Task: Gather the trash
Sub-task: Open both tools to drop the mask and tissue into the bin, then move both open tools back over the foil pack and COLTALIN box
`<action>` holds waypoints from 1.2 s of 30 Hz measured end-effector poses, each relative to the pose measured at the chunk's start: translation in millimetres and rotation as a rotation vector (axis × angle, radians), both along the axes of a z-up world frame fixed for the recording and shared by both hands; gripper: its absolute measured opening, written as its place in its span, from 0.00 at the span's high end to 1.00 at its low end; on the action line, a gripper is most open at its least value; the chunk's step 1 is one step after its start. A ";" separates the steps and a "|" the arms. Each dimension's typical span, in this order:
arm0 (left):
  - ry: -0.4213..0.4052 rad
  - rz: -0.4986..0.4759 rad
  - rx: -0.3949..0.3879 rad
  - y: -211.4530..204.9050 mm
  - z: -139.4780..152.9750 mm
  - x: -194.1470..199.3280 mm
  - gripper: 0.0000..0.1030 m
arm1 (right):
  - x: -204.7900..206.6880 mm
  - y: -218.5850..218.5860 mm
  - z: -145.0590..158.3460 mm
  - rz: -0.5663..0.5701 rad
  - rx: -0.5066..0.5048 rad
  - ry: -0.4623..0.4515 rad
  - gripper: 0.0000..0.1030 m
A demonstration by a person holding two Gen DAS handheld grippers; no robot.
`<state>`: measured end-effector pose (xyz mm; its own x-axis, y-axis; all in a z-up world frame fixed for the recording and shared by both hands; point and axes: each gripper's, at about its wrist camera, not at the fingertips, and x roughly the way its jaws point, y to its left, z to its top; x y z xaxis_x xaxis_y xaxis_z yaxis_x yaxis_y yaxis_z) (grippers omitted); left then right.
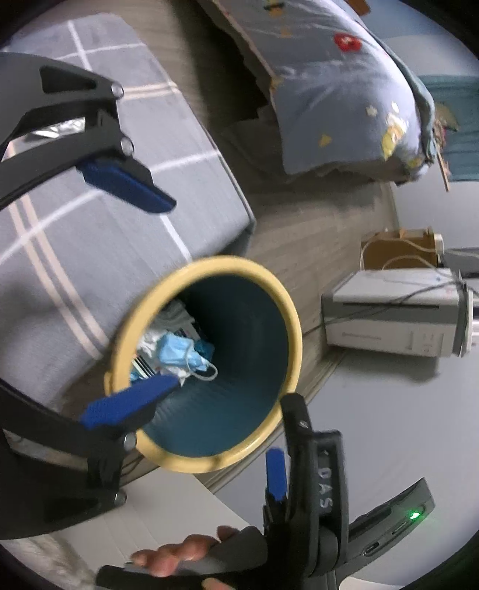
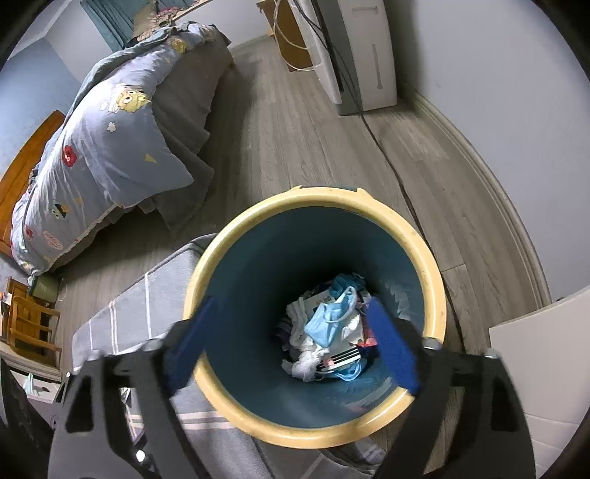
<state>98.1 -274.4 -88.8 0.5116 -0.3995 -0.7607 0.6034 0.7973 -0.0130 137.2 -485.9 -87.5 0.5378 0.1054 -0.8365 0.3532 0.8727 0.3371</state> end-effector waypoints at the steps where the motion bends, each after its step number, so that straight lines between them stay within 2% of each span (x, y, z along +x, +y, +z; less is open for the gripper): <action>1: 0.007 0.019 0.001 10.4 3.1 -1.0 0.10 | 0.0 1.7 1.4 0.001 0.000 -0.001 0.06; 7: 0.004 0.104 0.043 64.0 29.7 -10.1 0.07 | 1.9 27.6 13.5 0.032 -0.005 -0.004 0.06; 13: -0.018 0.236 0.114 143.6 61.6 -20.2 0.05 | 9.8 84.5 30.0 0.160 -0.021 -0.023 0.06; 17: 0.009 0.364 0.129 198.0 57.4 -25.1 0.05 | 17.3 137.0 37.7 0.291 -0.051 -0.038 0.06; 19: 0.037 0.446 0.105 228.3 50.1 -24.3 0.05 | 19.8 161.2 37.5 0.348 -0.071 -0.038 0.06; 22: 0.054 0.506 0.075 261.4 43.2 -25.8 0.05 | 24.7 202.9 33.1 0.443 -0.090 -0.026 0.06; 29: 0.028 0.550 0.114 305.3 34.5 -24.4 0.05 | 35.0 292.2 15.6 0.652 -0.186 0.007 0.06; 36: 0.036 0.532 0.109 317.4 29.9 -19.9 0.05 | 40.8 348.5 -19.2 0.812 -0.327 0.071 0.06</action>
